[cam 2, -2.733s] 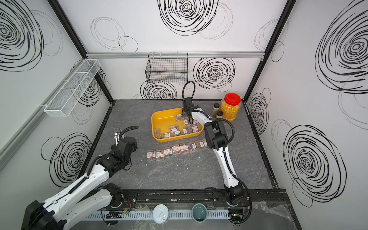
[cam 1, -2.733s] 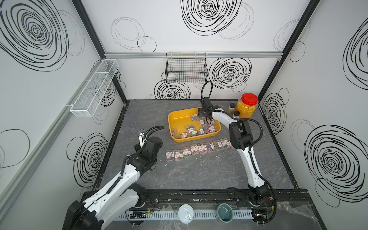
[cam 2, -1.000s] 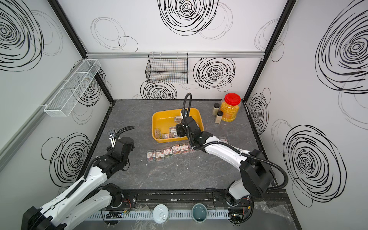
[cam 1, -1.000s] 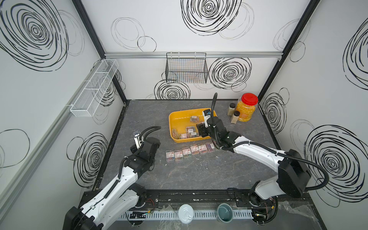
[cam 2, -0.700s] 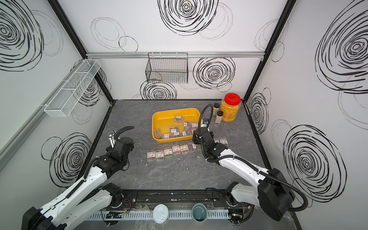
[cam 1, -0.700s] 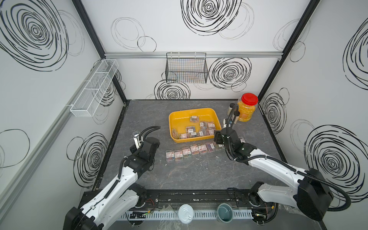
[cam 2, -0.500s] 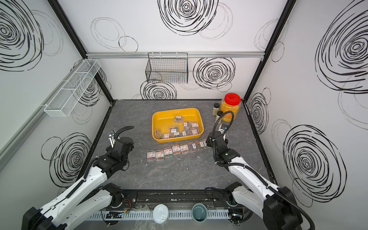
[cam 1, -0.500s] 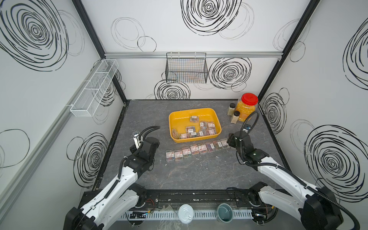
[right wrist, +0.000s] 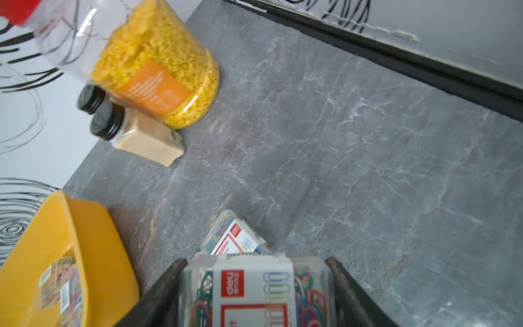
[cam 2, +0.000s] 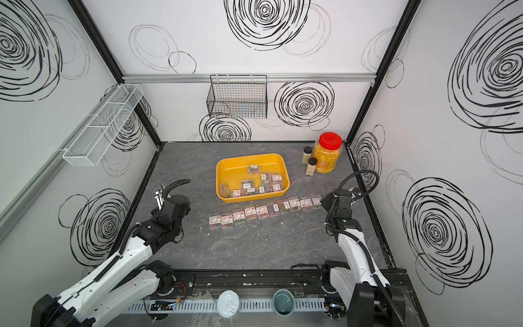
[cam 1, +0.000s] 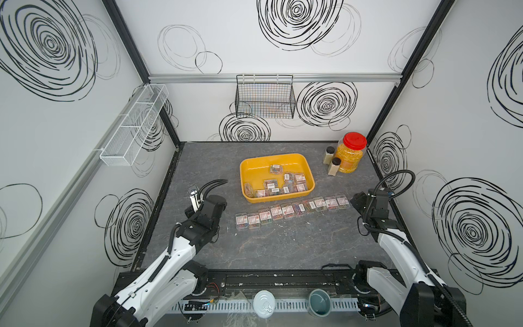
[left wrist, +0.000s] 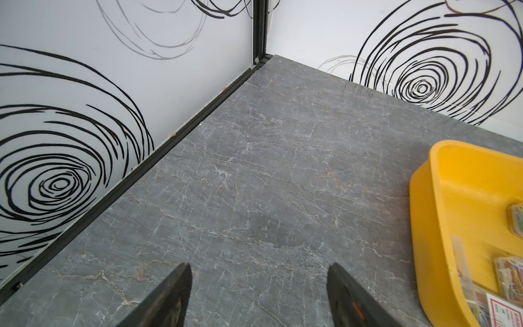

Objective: Take the paper clips out of the storage box
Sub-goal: Place the boxed paper clips at the center of the board.

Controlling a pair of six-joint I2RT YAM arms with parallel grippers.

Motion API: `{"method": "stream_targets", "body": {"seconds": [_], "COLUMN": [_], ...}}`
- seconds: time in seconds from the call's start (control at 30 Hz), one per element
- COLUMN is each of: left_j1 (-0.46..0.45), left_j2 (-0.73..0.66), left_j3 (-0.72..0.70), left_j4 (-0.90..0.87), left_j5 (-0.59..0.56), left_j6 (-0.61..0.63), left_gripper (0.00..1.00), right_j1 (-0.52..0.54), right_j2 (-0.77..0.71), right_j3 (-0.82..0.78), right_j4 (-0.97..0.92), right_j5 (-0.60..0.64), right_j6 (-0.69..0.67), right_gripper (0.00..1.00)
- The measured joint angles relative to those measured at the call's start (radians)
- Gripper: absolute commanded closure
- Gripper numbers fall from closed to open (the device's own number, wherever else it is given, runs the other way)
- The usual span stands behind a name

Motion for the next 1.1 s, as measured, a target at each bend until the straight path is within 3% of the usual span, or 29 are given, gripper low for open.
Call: {"method": "stream_targets", "body": {"seconds": [0.27,1.1], "left_j1": [0.005,0.011], "left_j2": [0.0,-0.007], "left_j3": [-0.001,-0.005], "left_j4": [-0.006,-0.011], "left_j5": [0.0,0.011], "left_j6": [0.0,0.0], "left_gripper": [0.21,0.2], "right_j1": [-0.156,-0.162], "right_j2": [0.141,0.481], "right_j3": [-0.007,0.142], "right_j4": [0.048,0.178], "right_j5": [-0.08,-0.14], "right_j6": [0.079,0.148], "right_gripper": [0.39,0.32]}}
